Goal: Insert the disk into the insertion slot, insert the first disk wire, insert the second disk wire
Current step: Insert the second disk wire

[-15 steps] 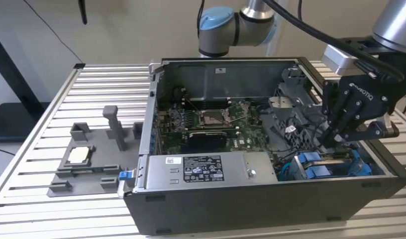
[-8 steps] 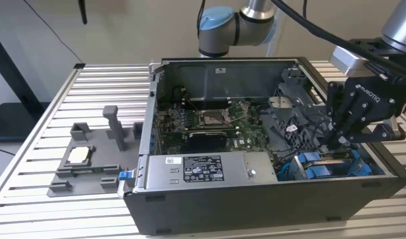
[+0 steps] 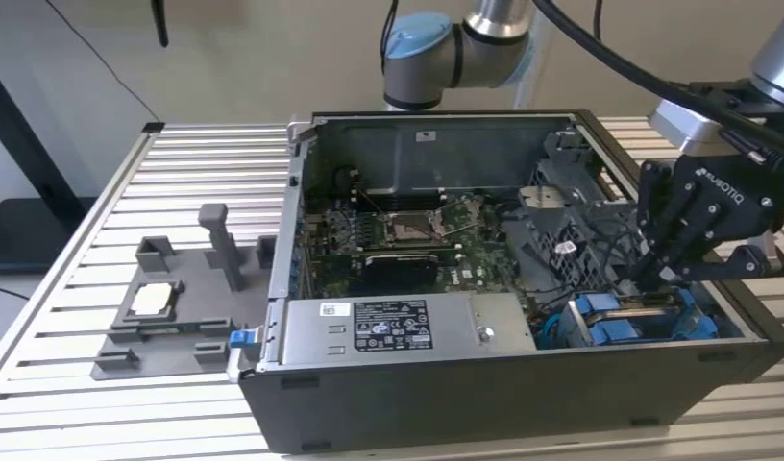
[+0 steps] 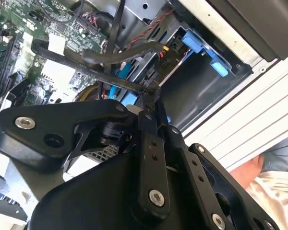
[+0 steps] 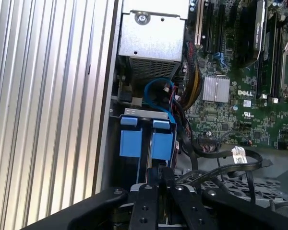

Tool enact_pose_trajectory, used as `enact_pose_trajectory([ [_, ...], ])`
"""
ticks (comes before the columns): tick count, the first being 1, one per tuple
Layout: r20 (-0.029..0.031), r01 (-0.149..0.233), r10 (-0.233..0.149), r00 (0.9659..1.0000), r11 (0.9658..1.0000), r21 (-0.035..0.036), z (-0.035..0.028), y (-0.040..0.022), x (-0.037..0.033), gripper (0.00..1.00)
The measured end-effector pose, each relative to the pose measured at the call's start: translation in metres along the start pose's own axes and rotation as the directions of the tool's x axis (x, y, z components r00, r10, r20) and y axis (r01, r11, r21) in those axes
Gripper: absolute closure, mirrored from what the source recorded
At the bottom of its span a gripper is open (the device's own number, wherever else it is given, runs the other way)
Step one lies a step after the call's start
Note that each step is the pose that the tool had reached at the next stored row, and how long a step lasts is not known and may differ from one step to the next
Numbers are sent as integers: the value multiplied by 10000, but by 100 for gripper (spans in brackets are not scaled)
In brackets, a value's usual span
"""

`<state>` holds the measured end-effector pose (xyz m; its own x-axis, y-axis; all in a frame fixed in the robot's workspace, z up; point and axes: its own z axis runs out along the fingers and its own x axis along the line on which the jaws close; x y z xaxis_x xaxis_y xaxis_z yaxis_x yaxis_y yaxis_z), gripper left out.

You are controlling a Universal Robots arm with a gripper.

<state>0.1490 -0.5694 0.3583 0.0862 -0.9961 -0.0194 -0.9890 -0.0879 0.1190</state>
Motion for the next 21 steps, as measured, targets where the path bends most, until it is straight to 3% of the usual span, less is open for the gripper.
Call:
enact_pose_trajectory([
  [2,146,-3,2,9999,10000,13,11,-9,2,84],
  [5,490,3,-5,9988,10000,43,23,-15,4,84],
  [6,554,-8,5,9985,10000,49,25,-16,5,84],
  [12,606,-297,294,9977,9995,48,31,-16,28,84],
  [16,627,-435,438,9971,9990,-60,38,-14,52,84],
  [21,648,-577,582,9962,9983,-93,57,-18,74,84],
])
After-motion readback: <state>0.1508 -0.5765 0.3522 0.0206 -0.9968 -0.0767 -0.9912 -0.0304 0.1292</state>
